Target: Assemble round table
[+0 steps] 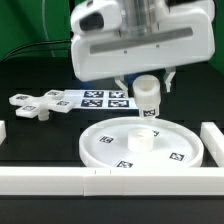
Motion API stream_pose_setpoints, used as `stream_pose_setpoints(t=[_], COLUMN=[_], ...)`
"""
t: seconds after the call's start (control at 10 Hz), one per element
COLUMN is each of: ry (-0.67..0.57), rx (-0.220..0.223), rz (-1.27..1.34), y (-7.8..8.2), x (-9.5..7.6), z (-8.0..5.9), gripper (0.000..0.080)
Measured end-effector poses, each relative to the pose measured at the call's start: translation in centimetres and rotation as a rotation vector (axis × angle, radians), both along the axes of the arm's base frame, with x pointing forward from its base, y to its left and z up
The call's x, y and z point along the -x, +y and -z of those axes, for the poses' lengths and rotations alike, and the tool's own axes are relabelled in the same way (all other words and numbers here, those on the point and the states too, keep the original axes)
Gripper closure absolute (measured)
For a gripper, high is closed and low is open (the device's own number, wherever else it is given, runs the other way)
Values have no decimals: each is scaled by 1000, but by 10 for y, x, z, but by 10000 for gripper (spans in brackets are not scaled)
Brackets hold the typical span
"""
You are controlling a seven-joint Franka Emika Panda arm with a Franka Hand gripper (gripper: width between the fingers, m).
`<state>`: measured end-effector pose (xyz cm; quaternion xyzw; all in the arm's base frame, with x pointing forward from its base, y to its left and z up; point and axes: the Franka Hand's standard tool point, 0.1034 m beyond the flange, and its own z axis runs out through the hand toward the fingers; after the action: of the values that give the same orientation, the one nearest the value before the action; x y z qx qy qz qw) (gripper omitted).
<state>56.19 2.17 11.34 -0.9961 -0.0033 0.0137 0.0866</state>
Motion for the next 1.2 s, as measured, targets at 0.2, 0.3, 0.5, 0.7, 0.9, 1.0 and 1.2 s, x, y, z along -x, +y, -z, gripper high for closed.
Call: stream_pose_setpoints(t=[0.2, 0.3, 0.5, 0.7, 0.9, 1.0, 1.2], ry=[-162, -225, -350, -349, -363, -362, -363], rx=[35, 52, 93, 112, 120, 119, 120], rz=[20, 31, 39, -43, -62, -61, -65], y=[-4, -7, -14, -4, 1, 0, 1], x=[-15, -14, -17, -7, -5, -5, -5], z=[-19, -16, -15, -6, -4, -3, -2], gripper=[390, 390, 390, 390, 390, 390, 390])
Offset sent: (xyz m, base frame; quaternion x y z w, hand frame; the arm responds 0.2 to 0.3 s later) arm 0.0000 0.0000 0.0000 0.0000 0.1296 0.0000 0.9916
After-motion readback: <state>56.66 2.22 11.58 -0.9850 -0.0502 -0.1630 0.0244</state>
